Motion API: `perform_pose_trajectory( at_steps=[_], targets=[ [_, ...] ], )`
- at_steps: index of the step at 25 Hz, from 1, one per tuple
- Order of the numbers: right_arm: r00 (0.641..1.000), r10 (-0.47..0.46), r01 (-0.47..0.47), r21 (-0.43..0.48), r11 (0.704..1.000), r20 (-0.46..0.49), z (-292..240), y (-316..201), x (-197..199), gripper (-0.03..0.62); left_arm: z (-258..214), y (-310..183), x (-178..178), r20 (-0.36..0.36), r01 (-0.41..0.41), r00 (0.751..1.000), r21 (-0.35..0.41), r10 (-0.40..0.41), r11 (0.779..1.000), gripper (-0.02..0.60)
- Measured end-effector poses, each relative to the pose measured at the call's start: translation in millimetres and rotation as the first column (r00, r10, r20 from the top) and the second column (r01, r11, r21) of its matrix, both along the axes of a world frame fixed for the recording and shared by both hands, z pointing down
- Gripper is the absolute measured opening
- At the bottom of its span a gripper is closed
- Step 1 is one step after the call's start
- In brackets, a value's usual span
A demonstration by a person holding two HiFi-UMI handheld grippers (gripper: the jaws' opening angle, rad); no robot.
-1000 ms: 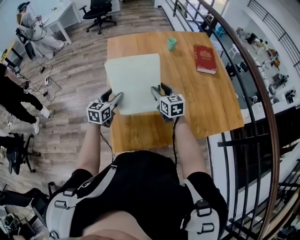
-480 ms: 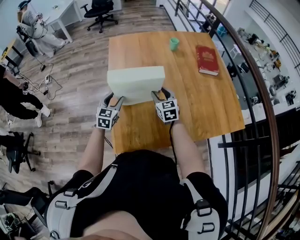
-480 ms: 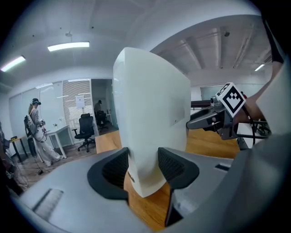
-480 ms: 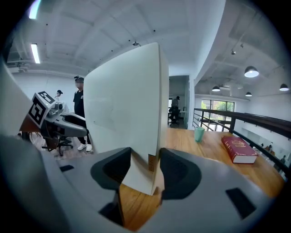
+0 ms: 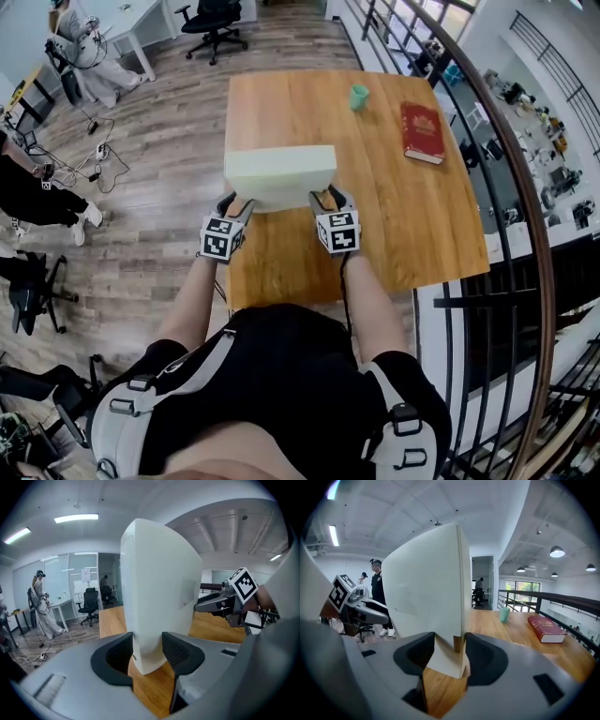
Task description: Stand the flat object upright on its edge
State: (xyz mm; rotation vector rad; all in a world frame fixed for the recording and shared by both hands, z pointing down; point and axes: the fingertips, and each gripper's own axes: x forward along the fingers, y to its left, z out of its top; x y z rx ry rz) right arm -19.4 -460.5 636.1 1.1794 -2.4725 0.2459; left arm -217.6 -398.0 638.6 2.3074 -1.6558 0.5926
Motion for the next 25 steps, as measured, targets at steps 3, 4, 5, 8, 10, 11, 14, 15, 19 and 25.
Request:
perform_pose_trajectory(
  at_steps=[3, 4, 5, 8, 10, 11, 14, 15, 19, 25],
  targets=[
    [0.999, 0.046, -0.046, -0.004, 0.999, 0.026, -3, -2, 12, 0.207, -4, 3, -5, -0.052, 0.057, 0.997, -0.006, -0.057, 0.998, 0.193],
    [0.997, 0.068, -0.068, 0.000, 0.998, 0.042, -8, -3, 17, 0.207, -8, 5, -8, -0.073, 0.079, 0.994, 0.006, -0.078, 0.997, 0.193],
    [0.995, 0.083, -0.084, 0.010, 0.996, 0.059, -14, -2, 22, 0.207, -12, 7, -11, -0.084, 0.098, 0.992, 0.019, -0.096, 0.995, 0.193],
    [0.994, 0.074, -0.081, 0.084, 0.993, 0.077, -38, 5, 26, 0.207, -30, 14, -18, -0.068, 0.137, 0.989, 0.070, -0.132, 0.988, 0.193],
    [0.994, 0.058, -0.071, 0.144, 0.987, 0.094, -57, 12, 24, 0.206, -47, 17, -19, -0.069, 0.152, 0.987, 0.114, -0.144, 0.982, 0.193],
    [0.992, 0.056, -0.075, 0.167, 0.983, 0.117, -69, 16, 23, 0.197, -57, 19, -19, -0.077, 0.156, 0.986, 0.139, -0.147, 0.978, 0.189],
    [0.978, 0.070, -0.116, 0.232, 0.966, 0.198, -105, 25, 21, 0.113, -91, 26, -21, -0.094, 0.173, 0.983, 0.222, -0.155, 0.960, 0.115],
    [0.973, 0.080, -0.135, 0.252, 0.958, 0.218, -118, 28, 21, 0.076, -101, 30, -22, -0.096, 0.180, 0.982, 0.247, -0.161, 0.952, 0.081],
    [0.959, 0.088, -0.180, 0.340, 0.923, 0.270, -164, 46, 24, 0.006, -136, 44, -21, -0.122, 0.203, 0.977, 0.321, -0.172, 0.925, 0.005],
    [0.944, 0.055, -0.199, 0.427, 0.882, 0.325, -212, 72, 28, 0.005, -163, 65, -9, -0.118, 0.221, 0.975, 0.360, -0.190, 0.907, 0.005]
  ],
)
